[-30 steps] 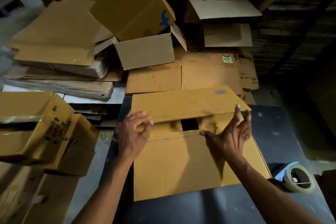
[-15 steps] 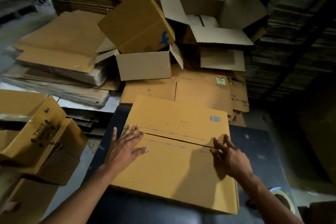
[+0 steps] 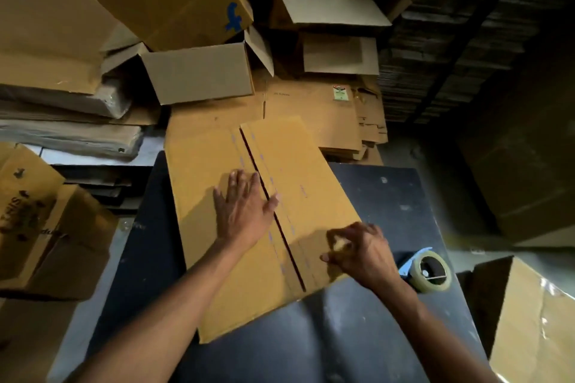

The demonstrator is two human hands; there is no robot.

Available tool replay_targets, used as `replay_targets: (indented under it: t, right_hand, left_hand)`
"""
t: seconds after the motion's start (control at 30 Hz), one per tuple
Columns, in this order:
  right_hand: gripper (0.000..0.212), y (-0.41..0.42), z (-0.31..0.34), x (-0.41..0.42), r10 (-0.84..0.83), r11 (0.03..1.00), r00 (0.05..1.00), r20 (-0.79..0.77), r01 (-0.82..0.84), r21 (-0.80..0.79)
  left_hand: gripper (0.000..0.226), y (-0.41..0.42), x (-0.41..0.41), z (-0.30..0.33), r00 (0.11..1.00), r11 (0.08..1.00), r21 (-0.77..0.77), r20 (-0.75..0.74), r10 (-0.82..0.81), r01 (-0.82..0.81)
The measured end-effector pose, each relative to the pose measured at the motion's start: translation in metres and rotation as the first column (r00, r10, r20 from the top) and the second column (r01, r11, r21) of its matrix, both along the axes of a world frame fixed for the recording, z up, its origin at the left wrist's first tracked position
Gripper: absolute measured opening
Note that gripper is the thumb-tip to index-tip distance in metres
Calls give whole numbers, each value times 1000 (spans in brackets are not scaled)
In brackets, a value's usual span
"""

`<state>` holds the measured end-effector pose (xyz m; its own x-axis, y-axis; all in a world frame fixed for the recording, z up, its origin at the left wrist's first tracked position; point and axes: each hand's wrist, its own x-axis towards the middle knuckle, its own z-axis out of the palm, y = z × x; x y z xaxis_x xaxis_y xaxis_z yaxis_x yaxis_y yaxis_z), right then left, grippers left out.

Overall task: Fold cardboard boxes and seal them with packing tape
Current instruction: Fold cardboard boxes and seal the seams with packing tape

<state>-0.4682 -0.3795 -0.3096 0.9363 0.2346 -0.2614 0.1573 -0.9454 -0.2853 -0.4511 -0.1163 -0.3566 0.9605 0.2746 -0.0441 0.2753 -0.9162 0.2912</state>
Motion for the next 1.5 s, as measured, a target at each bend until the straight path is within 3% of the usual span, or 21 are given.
replay_targets:
  t: [0.07,0.1,0.2,0.27,0.37,0.47,0.53,0.6,0.67,0.73,0.83,0.9,1.03,1.2,1.33,1.5]
  right_hand:
    - [110,-16,-7,14,-100,992,985,-143,110,63]
    - [124,-18,-9,16,-120,989,972,-201,135,63]
    - [130,-18,-14,3,-36,999,988,-151,33,-22]
    - [123,-20,-18,-15,-45,998,994,-96,41,-38]
    - [95,-35,-21,-37,-44,999,999,4,44,-27]
    - [59,-56,-21,-62,14,1000,1000,16,-13,-24]
    - [48,-68,-21,-75,32,999,999,-25,-31,14]
    - [49,-82,-21,-73,71,980,987,-148,-42,193]
    - [50,-104,-21,-61,112,911,947,-300,23,413]
    - [47,-140,-31,-37,16,895,978,-210,79,440]
    - [54,-201,-40,9,-133,983,989,-67,140,117]
    - [62,-233,-53,43,-59,994,993,-105,49,-97]
    - [68,-259,-85,90,181,939,956,-231,-238,-247]
    - [37,-254,-105,89,258,875,941,-220,-324,-359]
    - [31,-264,-87,62,261,913,936,-235,-318,-255]
    - [26,-270,29,54,359,933,889,-283,-335,133]
  left_hand:
    - [102,-42,-38,6,998,998,-35,-45,46,-47]
    - [108,-61,-53,8,994,996,-58,-86,65,-70]
    - [115,-98,-78,-5,976,991,-69,-197,96,-111]
    - [114,-102,-76,-15,970,997,10,-229,79,-79]
    - [112,-91,-67,-21,970,985,124,-229,-86,117]
    - [119,-71,-43,-13,886,914,99,-305,-349,394]
    - [112,-67,-21,-3,821,856,102,-358,-444,508]
    - [100,-76,-6,8,815,869,88,-403,-417,488]
    - [96,-97,-7,11,869,936,61,-395,-296,347]
    - [105,-129,-15,6,920,981,51,-360,-157,187]
    - [118,-162,-26,-11,963,993,103,-269,-22,52]
    - [120,-165,-30,-19,976,989,144,-218,-7,39]
    - [122,-157,-29,-21,984,986,161,-179,-23,53]
    - [124,-157,-28,-23,977,974,210,-209,-45,90]
    - [124,-155,-35,-24,976,970,202,-194,-96,135]
    - [125,-159,-44,-24,946,927,227,-204,-253,298]
